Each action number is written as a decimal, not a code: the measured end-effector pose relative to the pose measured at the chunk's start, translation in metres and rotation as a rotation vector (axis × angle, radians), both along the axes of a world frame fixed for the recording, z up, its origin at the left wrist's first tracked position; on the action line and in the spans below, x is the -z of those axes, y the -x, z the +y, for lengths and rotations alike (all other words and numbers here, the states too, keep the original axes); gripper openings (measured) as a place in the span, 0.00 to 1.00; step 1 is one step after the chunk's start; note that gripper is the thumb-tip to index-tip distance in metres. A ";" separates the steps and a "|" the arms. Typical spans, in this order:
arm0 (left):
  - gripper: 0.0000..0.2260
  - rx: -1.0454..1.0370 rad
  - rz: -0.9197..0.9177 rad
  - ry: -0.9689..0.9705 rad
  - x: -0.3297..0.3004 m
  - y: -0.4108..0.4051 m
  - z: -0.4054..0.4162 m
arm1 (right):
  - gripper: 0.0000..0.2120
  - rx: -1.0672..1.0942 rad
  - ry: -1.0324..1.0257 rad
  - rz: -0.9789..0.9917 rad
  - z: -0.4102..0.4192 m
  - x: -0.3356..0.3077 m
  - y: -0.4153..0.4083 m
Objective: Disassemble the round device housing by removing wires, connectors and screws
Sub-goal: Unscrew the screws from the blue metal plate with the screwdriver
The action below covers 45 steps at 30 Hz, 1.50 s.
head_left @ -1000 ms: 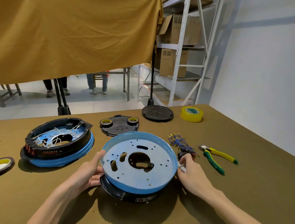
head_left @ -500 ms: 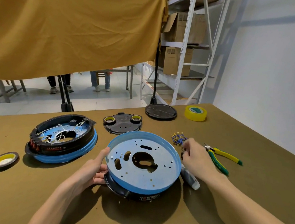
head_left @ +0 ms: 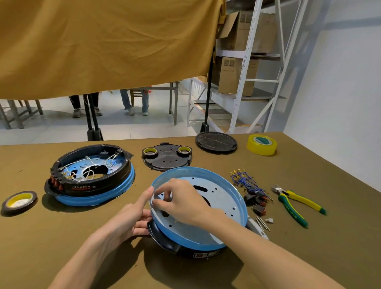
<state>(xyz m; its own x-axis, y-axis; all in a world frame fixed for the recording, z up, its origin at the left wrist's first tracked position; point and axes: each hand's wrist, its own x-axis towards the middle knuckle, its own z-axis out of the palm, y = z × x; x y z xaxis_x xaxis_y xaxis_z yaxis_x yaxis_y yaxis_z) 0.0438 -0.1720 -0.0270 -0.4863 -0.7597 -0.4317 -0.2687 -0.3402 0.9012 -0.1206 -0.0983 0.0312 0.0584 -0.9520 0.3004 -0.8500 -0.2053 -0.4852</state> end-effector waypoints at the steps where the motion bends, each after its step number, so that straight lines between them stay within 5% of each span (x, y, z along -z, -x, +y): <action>1: 0.43 -0.004 0.000 -0.007 -0.001 0.000 0.001 | 0.12 0.005 0.011 0.014 -0.002 0.002 -0.002; 9: 0.40 -0.012 0.035 -0.068 -0.006 0.002 0.006 | 0.06 -0.046 0.050 0.086 -0.007 0.009 0.000; 15: 0.15 -0.118 0.032 -0.005 -0.006 0.006 0.010 | 0.04 -0.023 0.040 -0.163 -0.007 -0.004 0.009; 26: 0.16 -0.228 0.033 0.053 -0.010 0.015 0.023 | 0.04 0.391 0.243 -0.457 0.064 -0.003 0.108; 32: 0.16 -0.297 -0.012 0.076 -0.008 0.020 0.028 | 0.12 0.517 0.147 -0.211 0.129 0.038 0.159; 42: 0.18 -0.321 -0.016 0.087 -0.004 0.022 0.028 | 0.05 0.572 0.123 -0.119 0.142 0.055 0.179; 45: 0.18 -0.328 -0.021 0.087 -0.003 0.022 0.027 | 0.05 0.564 -0.040 -0.067 0.131 0.046 0.184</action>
